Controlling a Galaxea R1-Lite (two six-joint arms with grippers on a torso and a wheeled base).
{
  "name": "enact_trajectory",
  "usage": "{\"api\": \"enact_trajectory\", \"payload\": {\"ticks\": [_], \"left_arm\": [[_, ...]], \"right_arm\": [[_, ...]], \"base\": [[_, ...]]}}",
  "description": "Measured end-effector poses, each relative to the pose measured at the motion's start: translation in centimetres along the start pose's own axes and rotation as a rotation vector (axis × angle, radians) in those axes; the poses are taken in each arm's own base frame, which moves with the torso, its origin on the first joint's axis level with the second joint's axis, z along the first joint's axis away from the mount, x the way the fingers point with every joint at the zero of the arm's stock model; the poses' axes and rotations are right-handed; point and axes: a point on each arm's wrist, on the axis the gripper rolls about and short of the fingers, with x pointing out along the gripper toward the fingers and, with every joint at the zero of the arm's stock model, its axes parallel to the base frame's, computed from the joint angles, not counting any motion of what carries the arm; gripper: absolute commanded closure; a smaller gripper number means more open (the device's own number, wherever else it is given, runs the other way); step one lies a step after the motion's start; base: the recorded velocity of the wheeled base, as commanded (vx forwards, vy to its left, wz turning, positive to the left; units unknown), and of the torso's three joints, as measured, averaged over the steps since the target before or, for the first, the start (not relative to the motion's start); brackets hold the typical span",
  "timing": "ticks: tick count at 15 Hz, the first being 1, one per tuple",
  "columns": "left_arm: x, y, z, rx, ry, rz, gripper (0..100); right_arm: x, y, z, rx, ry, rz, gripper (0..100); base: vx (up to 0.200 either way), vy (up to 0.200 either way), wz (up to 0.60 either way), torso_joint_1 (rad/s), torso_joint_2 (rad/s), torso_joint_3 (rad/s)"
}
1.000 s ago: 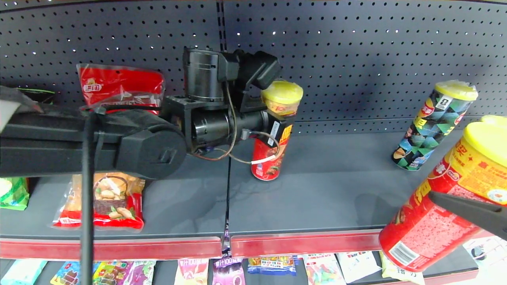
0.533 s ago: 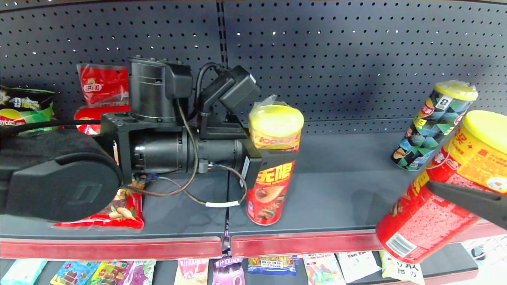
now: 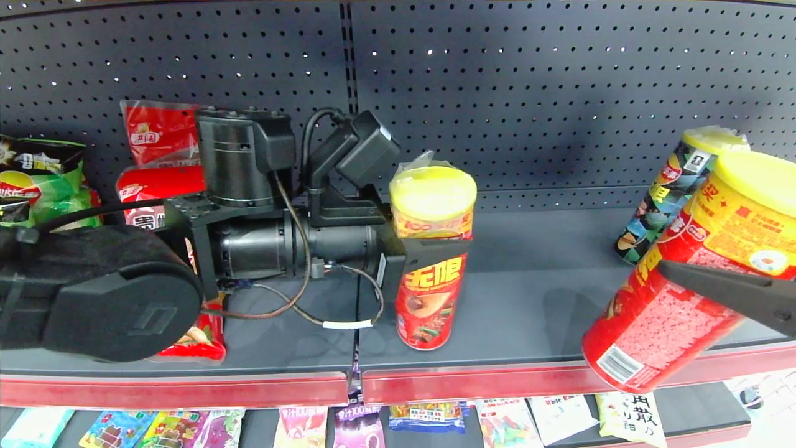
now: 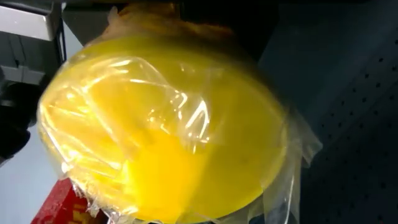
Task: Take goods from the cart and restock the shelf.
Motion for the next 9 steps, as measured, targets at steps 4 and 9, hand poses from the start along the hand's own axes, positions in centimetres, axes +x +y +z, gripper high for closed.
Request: {"api": "enact_trajectory", "payload": {"ticks": [4,9], "left_arm": [[0.6,0.2,-1.1,-0.021,0.025,-0.009,100],[0.6,0.0,-1.7,-0.033,0.042,-0.011,100]], "right_arm": [[0.5,-0.1,0.0,0.003,0.011,0.000,100],[0.7,-0.2,-0.1,0.005,0.020,0.002,100]], "base": [[0.000,0.000,0.00,0.000,0.00,0.000],[0.000,0.000,0.00,0.000,0.00,0.000]]}}
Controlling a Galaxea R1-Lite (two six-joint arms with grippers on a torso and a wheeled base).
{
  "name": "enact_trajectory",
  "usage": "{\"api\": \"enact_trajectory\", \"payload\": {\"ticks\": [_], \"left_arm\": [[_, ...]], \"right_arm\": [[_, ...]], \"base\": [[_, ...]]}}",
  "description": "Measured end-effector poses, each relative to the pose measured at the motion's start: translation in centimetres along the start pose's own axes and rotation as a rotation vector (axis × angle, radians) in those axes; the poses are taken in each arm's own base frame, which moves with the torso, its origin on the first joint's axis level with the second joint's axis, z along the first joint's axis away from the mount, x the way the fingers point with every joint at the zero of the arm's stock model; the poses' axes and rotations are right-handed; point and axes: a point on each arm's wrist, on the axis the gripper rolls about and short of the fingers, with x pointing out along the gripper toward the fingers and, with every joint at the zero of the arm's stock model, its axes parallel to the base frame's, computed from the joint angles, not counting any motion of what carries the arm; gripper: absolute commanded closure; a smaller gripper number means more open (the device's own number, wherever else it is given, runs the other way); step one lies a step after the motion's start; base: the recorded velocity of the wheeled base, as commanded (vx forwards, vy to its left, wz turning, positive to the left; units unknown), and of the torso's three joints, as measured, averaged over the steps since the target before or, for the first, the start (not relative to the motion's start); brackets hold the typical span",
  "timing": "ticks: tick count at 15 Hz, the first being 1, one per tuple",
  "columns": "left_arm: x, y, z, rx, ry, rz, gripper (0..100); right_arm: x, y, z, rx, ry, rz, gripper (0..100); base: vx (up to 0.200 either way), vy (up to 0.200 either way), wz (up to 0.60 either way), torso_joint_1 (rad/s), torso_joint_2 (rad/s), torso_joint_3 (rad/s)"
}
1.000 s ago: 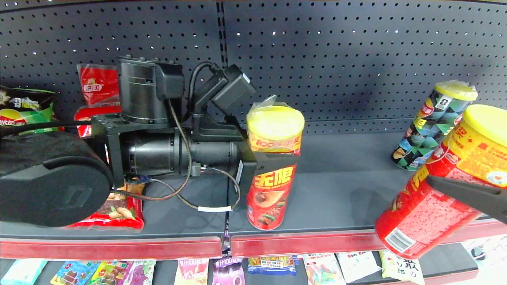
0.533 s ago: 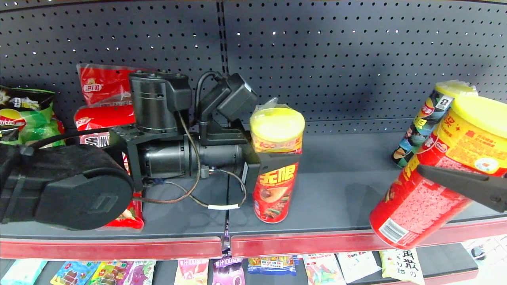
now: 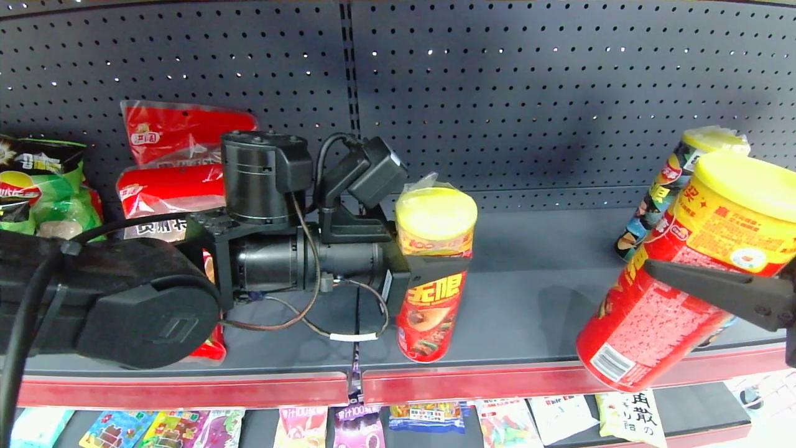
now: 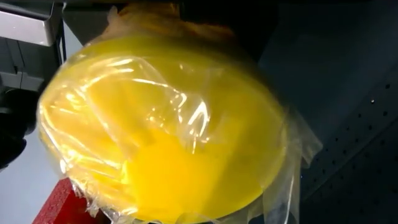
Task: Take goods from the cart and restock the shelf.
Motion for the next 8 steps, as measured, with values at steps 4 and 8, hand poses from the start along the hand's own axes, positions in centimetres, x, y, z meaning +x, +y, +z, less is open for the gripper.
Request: {"api": "enact_trajectory", "payload": {"ticks": [4,8], "left_arm": [[0.0,-0.3,-0.2,-0.005,0.007,-0.007,100],[0.0,-0.4,-0.1,-0.041,0.006,-0.008,100]], "right_arm": [[0.4,-0.2,0.3,0.001,0.002,-0.003,100],[1.7,-0.6,1.1,0.001,0.003,-0.005,100]], "base": [[0.000,0.000,0.00,0.000,0.00,0.000],[0.000,0.000,0.00,0.000,0.00,0.000]]}}
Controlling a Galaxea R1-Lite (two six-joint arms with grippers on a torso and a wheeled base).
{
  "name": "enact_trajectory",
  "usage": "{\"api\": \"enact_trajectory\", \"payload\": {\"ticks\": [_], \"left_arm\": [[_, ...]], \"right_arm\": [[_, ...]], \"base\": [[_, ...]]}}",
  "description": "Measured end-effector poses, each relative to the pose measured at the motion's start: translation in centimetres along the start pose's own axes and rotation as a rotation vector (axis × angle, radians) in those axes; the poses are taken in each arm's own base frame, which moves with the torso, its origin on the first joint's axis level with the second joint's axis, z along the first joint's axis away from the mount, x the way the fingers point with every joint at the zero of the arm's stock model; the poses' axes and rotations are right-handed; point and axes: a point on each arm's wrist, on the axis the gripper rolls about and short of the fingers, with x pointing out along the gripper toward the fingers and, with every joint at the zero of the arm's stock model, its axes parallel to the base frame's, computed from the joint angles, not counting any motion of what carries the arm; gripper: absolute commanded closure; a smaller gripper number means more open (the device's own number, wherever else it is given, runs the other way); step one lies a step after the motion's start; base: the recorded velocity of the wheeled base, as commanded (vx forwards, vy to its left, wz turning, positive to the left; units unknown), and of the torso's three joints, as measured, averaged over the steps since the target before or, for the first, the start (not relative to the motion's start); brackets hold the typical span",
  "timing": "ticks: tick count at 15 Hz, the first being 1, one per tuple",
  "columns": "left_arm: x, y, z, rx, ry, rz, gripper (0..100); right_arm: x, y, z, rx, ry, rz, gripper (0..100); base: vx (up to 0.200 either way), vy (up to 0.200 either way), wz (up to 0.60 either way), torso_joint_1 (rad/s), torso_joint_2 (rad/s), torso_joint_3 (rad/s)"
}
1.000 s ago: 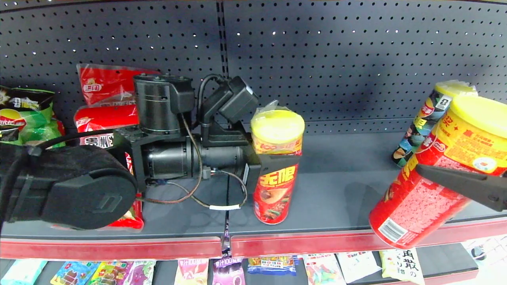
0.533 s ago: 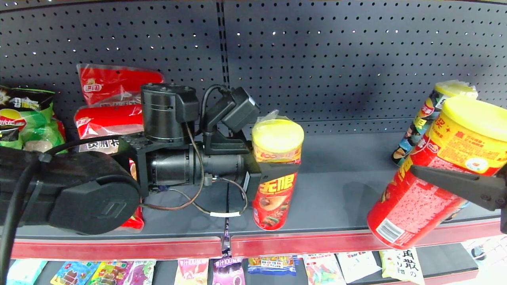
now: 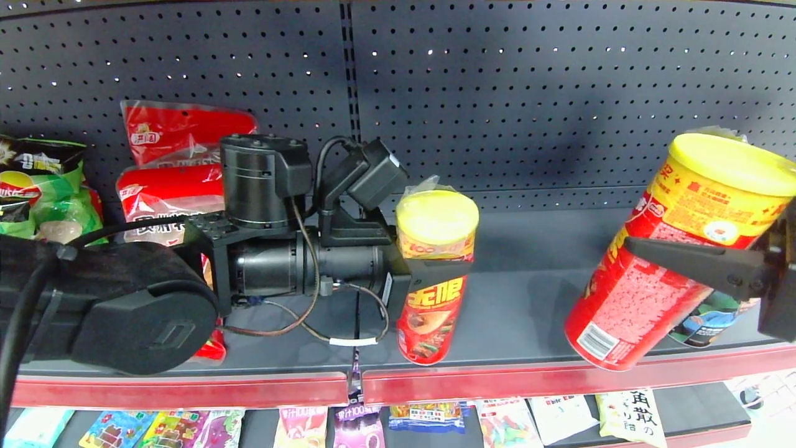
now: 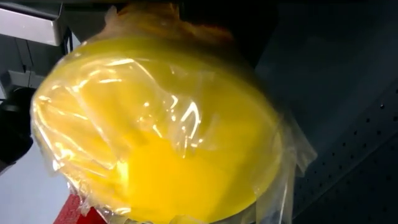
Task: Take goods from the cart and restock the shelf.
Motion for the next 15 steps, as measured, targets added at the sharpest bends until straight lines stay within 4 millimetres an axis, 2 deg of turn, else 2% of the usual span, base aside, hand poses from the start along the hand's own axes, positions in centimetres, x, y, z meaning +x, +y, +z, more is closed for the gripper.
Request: {"api": "enact_trajectory", "payload": {"ticks": [1,10,15], "left_arm": [[0.0,-0.1,0.0,-0.002,0.000,0.000,0],[-0.2,-0.2,-0.4,-0.013,0.021,0.044,0],[-1.5,-1.0,-1.4,-0.026,0.064,0.127,0]], "right_arm": [[0.4,-0.1,0.2,-0.001,-0.002,-0.001,100],[5.8,-1.8,1.8,-0.006,-0.019,-0.003,100],[9.8,-2.6,2.8,-0.008,-0.006,0.011,100]], "base": [[0.000,0.000,0.00,0.000,0.00,0.000],[0.000,0.000,0.00,0.000,0.00,0.000],[0.000,0.000,0.00,0.000,0.00,0.000]]}}
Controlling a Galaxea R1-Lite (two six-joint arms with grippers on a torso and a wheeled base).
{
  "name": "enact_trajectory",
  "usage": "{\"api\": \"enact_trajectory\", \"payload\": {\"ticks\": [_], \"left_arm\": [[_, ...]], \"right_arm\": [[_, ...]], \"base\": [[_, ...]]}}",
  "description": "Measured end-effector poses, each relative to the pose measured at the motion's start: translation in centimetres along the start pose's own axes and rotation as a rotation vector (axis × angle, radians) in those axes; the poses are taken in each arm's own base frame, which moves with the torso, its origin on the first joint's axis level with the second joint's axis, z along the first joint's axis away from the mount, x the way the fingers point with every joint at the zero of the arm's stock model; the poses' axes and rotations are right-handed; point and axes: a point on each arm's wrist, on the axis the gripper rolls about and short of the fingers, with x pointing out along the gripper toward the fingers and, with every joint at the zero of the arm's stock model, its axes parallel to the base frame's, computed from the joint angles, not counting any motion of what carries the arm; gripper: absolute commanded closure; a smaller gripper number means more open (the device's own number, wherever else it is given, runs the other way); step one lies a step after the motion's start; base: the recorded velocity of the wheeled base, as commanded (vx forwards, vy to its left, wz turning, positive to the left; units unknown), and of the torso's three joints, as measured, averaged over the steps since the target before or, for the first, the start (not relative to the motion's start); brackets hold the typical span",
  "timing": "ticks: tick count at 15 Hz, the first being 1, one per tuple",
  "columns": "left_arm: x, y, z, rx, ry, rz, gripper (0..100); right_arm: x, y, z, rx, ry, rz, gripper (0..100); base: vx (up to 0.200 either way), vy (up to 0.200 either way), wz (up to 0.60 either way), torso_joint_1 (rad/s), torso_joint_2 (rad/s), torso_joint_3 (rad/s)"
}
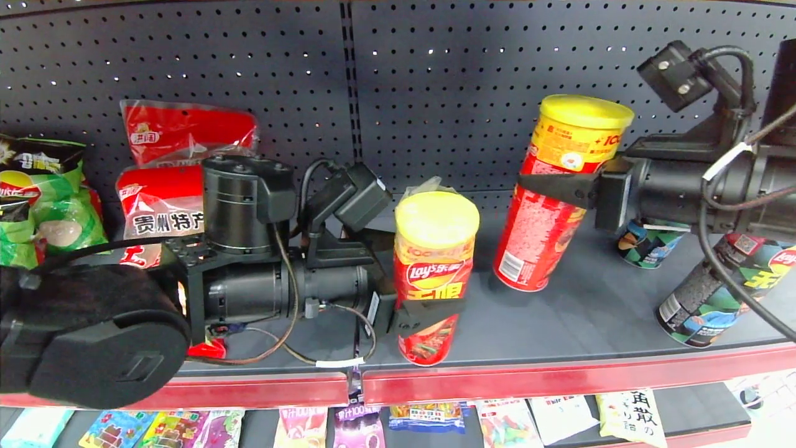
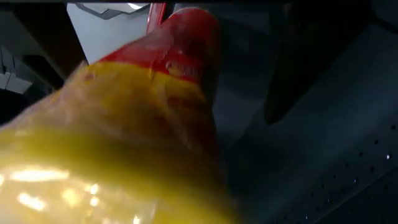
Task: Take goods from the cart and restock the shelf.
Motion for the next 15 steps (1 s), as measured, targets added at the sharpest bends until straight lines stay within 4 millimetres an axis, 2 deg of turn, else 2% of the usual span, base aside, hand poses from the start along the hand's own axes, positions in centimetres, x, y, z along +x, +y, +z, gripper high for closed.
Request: {"api": "enact_trajectory", "payload": {"ticks": [4,8,11,15], "left_arm": [[-1.3,0.6,-0.7,0.001,0.018,0.043,0],[-2.9,1.3,-1.9,0.004,0.046,0.077,0],[-3.8,1.1,-2.1,-0.002,0.046,0.081,0],[-4.3,0.8,-1.8,0.005,0.038,0.089,0]], "right_arm": [[3.6,0.0,0.4,-0.012,-0.031,0.027,100],[7.2,0.1,-0.1,-0.015,-0.031,0.056,100],[8.7,0.4,-0.5,-0.015,-0.019,0.073,100],[9.5,0.5,-0.9,-0.010,-0.004,0.079,100]], "base": [[0.000,0.000,0.00,0.000,0.00,0.000],[0.000,0.000,0.00,0.000,0.00,0.000],[0.000,0.000,0.00,0.000,0.00,0.000],[0.000,0.000,0.00,0.000,0.00,0.000]]}}
